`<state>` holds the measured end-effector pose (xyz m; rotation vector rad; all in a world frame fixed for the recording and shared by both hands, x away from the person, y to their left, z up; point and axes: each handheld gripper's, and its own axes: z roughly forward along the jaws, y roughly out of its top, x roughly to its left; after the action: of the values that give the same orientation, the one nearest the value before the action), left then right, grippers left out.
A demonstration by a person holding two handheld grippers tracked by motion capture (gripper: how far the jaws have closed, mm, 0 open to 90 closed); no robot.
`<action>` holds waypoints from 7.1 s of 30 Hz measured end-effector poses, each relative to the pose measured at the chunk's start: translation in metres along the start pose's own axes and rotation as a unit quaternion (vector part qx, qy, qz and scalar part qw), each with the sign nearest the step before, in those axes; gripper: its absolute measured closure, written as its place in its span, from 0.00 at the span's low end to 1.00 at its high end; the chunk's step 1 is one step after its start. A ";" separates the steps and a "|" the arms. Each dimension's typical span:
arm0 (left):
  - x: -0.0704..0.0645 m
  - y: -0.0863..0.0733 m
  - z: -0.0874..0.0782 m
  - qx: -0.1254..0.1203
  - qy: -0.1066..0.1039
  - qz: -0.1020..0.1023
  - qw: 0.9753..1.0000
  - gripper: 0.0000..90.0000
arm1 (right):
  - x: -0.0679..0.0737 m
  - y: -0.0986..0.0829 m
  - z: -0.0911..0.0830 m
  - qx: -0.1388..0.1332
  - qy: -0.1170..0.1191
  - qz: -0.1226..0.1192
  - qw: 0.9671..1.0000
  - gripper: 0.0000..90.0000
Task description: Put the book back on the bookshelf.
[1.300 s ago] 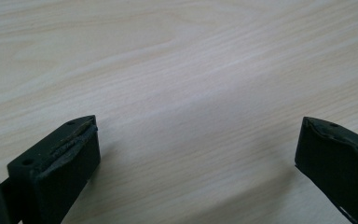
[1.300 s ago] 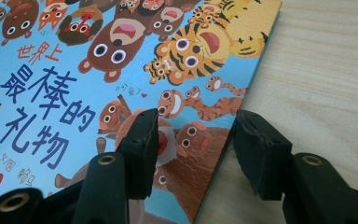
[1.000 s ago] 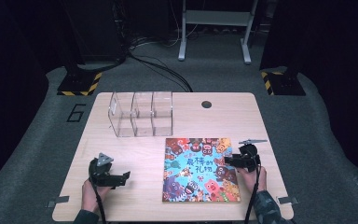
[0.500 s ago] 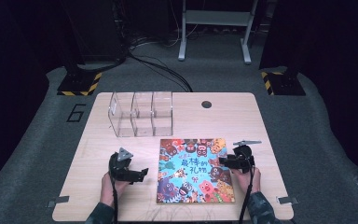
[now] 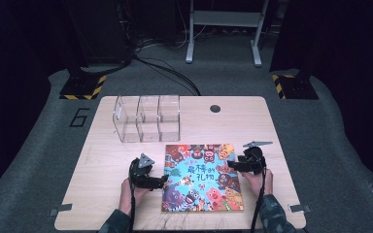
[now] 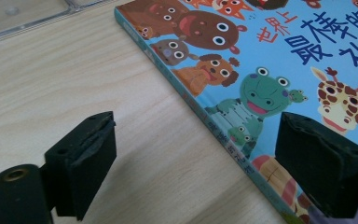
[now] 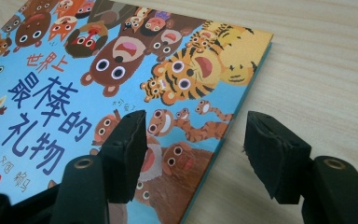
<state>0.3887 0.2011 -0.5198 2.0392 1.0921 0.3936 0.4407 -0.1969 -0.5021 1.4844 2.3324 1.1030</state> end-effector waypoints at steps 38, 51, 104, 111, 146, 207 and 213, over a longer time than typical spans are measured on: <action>-0.008 -0.001 0.010 -0.013 -0.065 -0.023 0.998 0.51 | 0.000 0.006 0.009 0.050 -0.003 0.012 0.999 0.56; -0.008 0.000 0.010 -0.012 -0.068 -0.020 0.997 0.51 | -0.004 0.007 0.008 0.054 0.010 0.037 0.998 0.58; 0.011 -0.008 -0.006 0.007 0.004 -0.020 1.000 0.35 | -0.009 0.006 0.006 0.053 0.025 0.058 0.997 0.60; 0.007 -0.012 -0.003 -0.011 0.006 -0.017 1.000 0.30 | -0.009 0.006 0.007 0.049 0.028 0.062 0.997 0.59; 0.005 -0.014 -0.002 -0.017 0.020 -0.017 1.000 0.29 | -0.019 0.006 -0.001 0.019 0.083 0.106 0.991 0.55; 0.007 -0.009 0.004 -0.018 -0.034 -0.017 0.999 0.15 | 0.001 0.041 -0.011 0.008 0.113 0.086 0.990 0.58; 0.009 -0.008 0.003 -0.012 -0.041 -0.016 0.999 0.15 | 0.002 0.051 -0.004 0.010 0.119 0.084 0.989 0.58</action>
<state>0.3910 0.2091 -0.5288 1.9962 1.0648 0.3017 0.4745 -0.1854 -0.4653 1.6648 2.4104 1.3723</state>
